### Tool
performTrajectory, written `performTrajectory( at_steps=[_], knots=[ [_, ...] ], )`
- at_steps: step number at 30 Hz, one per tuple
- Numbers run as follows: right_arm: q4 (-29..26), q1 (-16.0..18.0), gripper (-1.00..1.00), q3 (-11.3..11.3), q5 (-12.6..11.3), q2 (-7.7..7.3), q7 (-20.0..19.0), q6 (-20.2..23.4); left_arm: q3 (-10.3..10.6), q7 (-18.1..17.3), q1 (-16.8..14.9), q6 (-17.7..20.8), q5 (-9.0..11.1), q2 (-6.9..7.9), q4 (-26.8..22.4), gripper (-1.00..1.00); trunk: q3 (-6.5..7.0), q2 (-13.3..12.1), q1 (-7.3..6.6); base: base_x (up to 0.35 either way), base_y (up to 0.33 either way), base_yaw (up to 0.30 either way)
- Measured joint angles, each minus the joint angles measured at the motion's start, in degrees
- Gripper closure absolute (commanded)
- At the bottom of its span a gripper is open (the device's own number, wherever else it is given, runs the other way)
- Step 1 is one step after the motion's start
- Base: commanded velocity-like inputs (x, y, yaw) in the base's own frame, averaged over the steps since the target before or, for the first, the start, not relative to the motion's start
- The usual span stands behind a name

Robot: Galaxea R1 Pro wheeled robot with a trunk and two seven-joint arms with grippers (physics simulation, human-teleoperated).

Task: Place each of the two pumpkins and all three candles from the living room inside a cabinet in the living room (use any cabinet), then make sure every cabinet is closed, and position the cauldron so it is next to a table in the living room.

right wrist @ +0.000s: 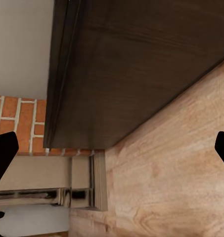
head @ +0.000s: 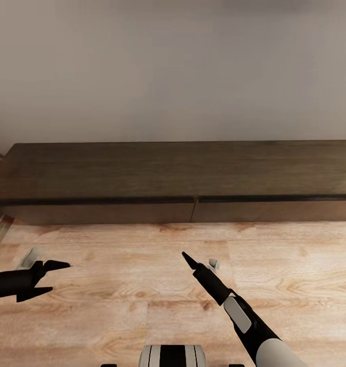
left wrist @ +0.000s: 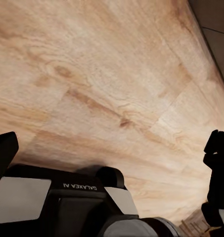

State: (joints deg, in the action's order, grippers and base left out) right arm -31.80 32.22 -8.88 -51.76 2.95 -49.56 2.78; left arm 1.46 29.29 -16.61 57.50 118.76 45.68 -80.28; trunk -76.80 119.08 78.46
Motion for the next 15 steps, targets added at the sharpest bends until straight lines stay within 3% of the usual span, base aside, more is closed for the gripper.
performTrajectory(
  at_steps=[4, 5, 8, 9, 10, 11, 12, 15],
  knots=[
    [0.0, 0.0, -1.00, 0.0, -0.3, -0.24, -0.4, 0.0, 0.0, -0.3, 0.4, 0.0, 1.3, 2.39, -0.3, -1.00, 0.00, 0.0, 0.00, 0.000, 0.000, 0.000],
    [0.0, 0.0, -1.00, 0.0, -0.6, -0.30, -0.5, 0.0, 0.0, -0.9, 0.4, 0.1, 2.5, 3.09, -0.5, -1.00, 0.00, 0.0, 0.00, 0.000, 0.000, 0.000],
    [0.1, 0.0, -1.00, 0.1, -0.8, -0.35, -0.5, 0.0, 0.0, -2.7, 1.2, 0.2, 7.0, 4.00, -2.1, -1.00, 0.00, 0.0, 0.00, 0.000, 0.000, 0.000],
    [0.1, 0.0, -1.00, 0.1, -0.9, -0.36, -0.5, 0.0, 0.0, -3.3, 2.4, 0.3, 10.4, 4.91, -3.7, -1.00, 0.00, 0.0, 0.00, 0.000, 0.000, 0.000],
    [0.1, 0.0, -1.00, 0.1, -0.9, -0.36, -0.5, 0.0, 0.0, -3.5, 2.9, 0.3, 11.5, 5.27, -4.3, -1.00, 0.00, 0.0, 0.00, 0.000, 0.000, 0.000],
    [0.1, 0.0, -1.00, 0.1, -0.9, -0.40, -0.5, 0.0, 0.0, -3.8, 3.9, 0.3, 14.6, 6.16, -5.4, -1.00, 0.00, 0.0, 0.00, 0.000, 0.000, 0.000],
    [0.1, 0.0, -1.00, 0.1, -0.9, -0.41, -0.5, 0.0, 0.0, -3.8, 4.2, 0.3, 15.6, 6.48, -5.8, -1.00, 0.00, 0.0, 0.00, 0.000, 0.000, 0.000],
    [0.1, 0.0, -1.00, 0.1, -0.9, -0.45, -0.6, 0.0, 0.7, -4.0, 5.2, 0.3, 15.6, 7.72, -6.7, -1.00, 0.00, 0.0, 0.00, 0.000, 0.000, 0.000]
  ],
)
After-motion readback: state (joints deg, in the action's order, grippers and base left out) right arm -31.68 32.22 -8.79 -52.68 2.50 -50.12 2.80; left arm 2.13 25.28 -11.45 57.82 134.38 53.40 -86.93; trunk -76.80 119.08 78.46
